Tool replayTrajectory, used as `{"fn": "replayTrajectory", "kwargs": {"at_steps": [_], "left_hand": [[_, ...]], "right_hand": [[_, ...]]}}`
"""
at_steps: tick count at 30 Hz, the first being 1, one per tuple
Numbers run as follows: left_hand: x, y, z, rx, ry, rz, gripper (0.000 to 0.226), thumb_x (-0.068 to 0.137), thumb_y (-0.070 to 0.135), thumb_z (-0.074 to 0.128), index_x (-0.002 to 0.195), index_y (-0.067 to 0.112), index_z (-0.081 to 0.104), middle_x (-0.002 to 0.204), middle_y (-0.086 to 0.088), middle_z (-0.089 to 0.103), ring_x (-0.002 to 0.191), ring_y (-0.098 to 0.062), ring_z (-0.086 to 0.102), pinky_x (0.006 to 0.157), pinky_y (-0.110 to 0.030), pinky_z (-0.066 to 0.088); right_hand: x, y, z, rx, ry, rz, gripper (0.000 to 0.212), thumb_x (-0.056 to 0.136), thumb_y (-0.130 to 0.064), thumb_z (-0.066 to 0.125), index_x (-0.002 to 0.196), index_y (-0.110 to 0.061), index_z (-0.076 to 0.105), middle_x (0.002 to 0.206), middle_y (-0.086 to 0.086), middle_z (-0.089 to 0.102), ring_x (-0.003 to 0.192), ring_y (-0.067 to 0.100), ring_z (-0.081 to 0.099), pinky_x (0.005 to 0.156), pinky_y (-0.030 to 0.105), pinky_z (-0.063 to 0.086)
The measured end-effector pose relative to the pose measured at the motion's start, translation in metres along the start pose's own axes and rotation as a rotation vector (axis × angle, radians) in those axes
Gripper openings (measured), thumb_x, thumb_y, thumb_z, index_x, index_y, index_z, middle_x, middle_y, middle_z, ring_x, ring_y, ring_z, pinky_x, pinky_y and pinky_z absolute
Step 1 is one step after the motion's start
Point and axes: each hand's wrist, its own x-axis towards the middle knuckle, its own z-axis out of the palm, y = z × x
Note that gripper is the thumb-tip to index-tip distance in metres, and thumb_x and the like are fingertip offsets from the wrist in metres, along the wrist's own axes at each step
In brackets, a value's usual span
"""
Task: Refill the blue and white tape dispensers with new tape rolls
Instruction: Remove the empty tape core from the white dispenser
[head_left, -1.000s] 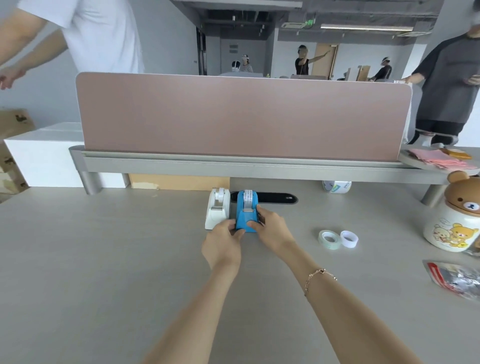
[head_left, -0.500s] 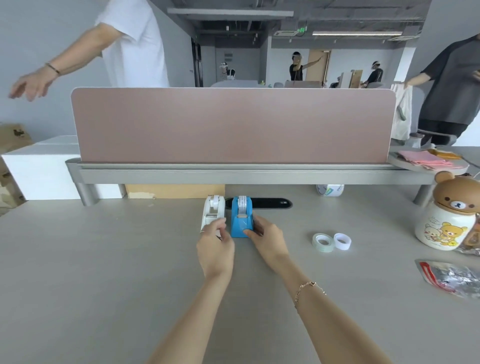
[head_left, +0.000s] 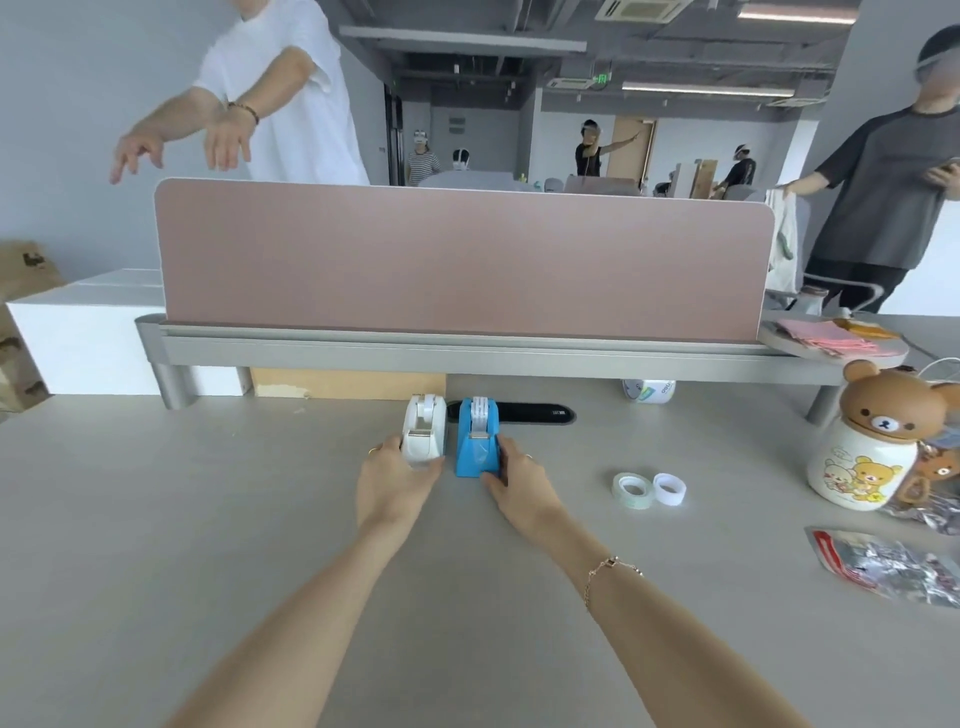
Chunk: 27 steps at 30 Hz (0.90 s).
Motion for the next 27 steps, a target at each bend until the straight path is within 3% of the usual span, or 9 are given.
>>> {"fn": "replayTrajectory", "kwargs": {"at_steps": [6,9,12,14,17,19,21,24,27], "left_hand": [[-0.021,-0.002,-0.016,-0.044,0.026,-0.006,0.019,0.068,0.031,0.069,0.067,0.015,0.060,0.066,-0.003,0.065,0.062,-0.025,0.060,0.051,-0.027,0.041],[-0.042,-0.008,-0.031,-0.040,0.016,0.006,0.013,0.068,0.027,0.066,0.071,0.015,0.062,0.068,-0.002,0.066,0.064,-0.024,0.063,0.049,-0.026,0.041],[-0.058,-0.012,-0.052,0.053,-0.048,0.013,0.012,0.066,0.025,0.062,0.074,0.016,0.060,0.069,0.000,0.066,0.064,-0.022,0.061,0.048,-0.023,0.039],[-0.066,-0.013,-0.067,0.089,-0.129,0.000,0.014,0.065,0.025,0.062,0.077,0.018,0.061,0.071,0.001,0.067,0.065,-0.020,0.062,0.049,-0.023,0.040],[-0.077,-0.016,-0.090,0.081,-0.250,-0.017,0.021,0.064,0.025,0.066,0.083,0.020,0.064,0.079,0.001,0.069,0.067,-0.014,0.060,0.054,-0.024,0.042],[-0.086,-0.019,-0.103,0.081,-0.322,0.003,0.023,0.066,0.023,0.068,0.088,0.018,0.064,0.088,-0.004,0.070,0.071,-0.014,0.058,0.057,-0.024,0.041],[-0.093,-0.025,-0.114,0.083,-0.393,0.025,0.022,0.068,0.023,0.069,0.089,0.020,0.064,0.092,-0.002,0.071,0.080,-0.016,0.063,0.062,-0.025,0.045],[-0.103,-0.037,-0.125,0.088,-0.484,0.058,0.026,0.062,0.034,0.069,0.088,0.033,0.063,0.096,0.007,0.072,0.095,-0.014,0.068,0.086,-0.038,0.056],[-0.110,-0.040,-0.128,0.079,-0.568,0.089,0.033,0.063,0.036,0.068,0.095,0.039,0.063,0.101,0.013,0.072,0.100,-0.009,0.067,0.095,-0.043,0.052]], "right_hand": [[-0.029,0.009,-0.014,-0.086,-0.062,-0.087,0.038,0.091,-0.013,0.046,0.129,-0.014,0.048,0.093,0.004,0.052,0.082,0.021,0.049,0.075,0.024,0.040],[-0.044,0.010,-0.018,-0.065,-0.053,-0.096,0.044,0.091,-0.009,0.045,0.134,-0.018,0.046,0.110,0.008,0.059,0.100,0.024,0.059,0.087,0.026,0.046],[-0.053,0.001,-0.016,-0.098,-0.052,-0.078,0.042,0.090,-0.010,0.047,0.131,-0.015,0.047,0.097,0.005,0.054,0.077,0.013,0.056,0.062,0.015,0.045],[-0.057,-0.005,-0.014,-0.124,-0.071,-0.057,0.041,0.089,-0.012,0.049,0.130,-0.010,0.047,0.095,0.005,0.051,0.074,0.017,0.052,0.054,0.018,0.043],[-0.064,-0.013,-0.013,-0.128,-0.091,-0.030,0.040,0.089,-0.014,0.055,0.126,0.000,0.049,0.115,0.021,0.060,0.106,0.034,0.059,0.081,0.036,0.052],[-0.070,-0.015,-0.013,-0.086,-0.105,-0.016,0.043,0.086,-0.018,0.062,0.121,0.003,0.049,0.123,0.026,0.057,0.115,0.038,0.055,0.096,0.046,0.048],[-0.076,-0.015,-0.014,-0.026,-0.160,-0.020,0.058,0.080,-0.027,0.070,0.128,-0.006,0.046,0.132,0.018,0.053,0.121,0.031,0.053,0.102,0.043,0.045],[-0.085,-0.014,-0.018,0.024,-0.270,-0.057,0.086,0.070,-0.039,0.078,0.141,-0.020,0.034,0.144,0.002,0.042,0.132,0.017,0.043,0.110,0.037,0.038],[-0.090,-0.008,-0.025,0.025,-0.340,-0.083,0.088,0.062,-0.043,0.081,0.138,-0.025,0.041,0.141,-0.008,0.048,0.130,0.010,0.046,0.110,0.036,0.039]]}}
